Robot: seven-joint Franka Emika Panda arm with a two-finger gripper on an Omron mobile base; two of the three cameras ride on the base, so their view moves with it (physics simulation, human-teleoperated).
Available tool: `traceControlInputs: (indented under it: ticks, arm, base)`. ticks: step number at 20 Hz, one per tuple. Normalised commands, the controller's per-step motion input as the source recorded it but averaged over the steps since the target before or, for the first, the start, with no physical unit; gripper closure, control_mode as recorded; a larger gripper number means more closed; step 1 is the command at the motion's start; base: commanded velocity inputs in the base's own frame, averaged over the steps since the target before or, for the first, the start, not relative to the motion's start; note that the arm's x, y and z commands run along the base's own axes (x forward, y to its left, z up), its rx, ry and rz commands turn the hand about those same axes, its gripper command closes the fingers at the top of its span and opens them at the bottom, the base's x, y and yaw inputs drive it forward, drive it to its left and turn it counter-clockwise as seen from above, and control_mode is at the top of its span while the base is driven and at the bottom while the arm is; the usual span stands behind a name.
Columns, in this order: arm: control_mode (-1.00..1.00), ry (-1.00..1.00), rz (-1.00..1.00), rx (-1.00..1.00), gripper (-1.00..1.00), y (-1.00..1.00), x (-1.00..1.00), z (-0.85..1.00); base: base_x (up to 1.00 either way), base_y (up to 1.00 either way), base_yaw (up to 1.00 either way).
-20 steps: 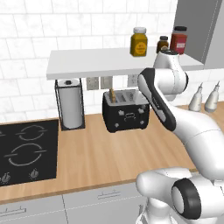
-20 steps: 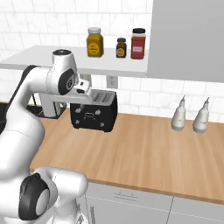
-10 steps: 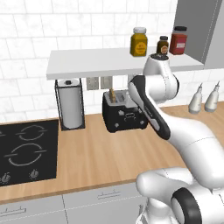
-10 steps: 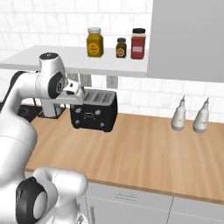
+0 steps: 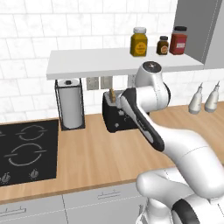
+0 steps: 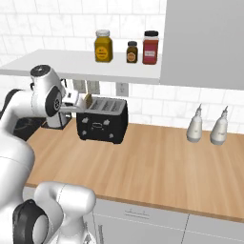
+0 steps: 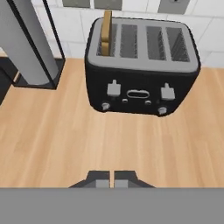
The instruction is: Start the toaster. Once the lever pops up, take the bread to the plate on the dining counter.
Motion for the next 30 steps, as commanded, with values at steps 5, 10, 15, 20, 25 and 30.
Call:
traceControlInputs:
  ticks: [5, 10, 15, 20, 25, 30]
  arm:
    - [-1.00, -0.01, 0.00, 0.00, 1.00, -0.01, 0.19, -0.28]
    - [-1.00, -0.03, 0.00, 0.00, 1.00, -0.04, 0.01, -0.30]
    - [-1.00, -0.01, 0.00, 0.00, 1.00, 0.12, 0.40, -0.01]
    - [-1.00, 0.00, 0.00, 0.00, 1.00, 0.00, 0.52, -0.07]
    - [-1.00, 0.00, 0.00, 0.00, 1.00, 0.00, 0.45, -0.20]
    - [-1.00, 0.00, 0.00, 0.00, 1.00, 0.00, 0.31, -0.25]
  base:
    - [0.00, 0.00, 0.00]
    - [0.00, 0.00, 0.00]
    - [0.00, 0.00, 0.00]
    - [0.00, 0.00, 0.00]
    - [0.00, 0.00, 0.00]
    - [0.00, 0.00, 0.00]
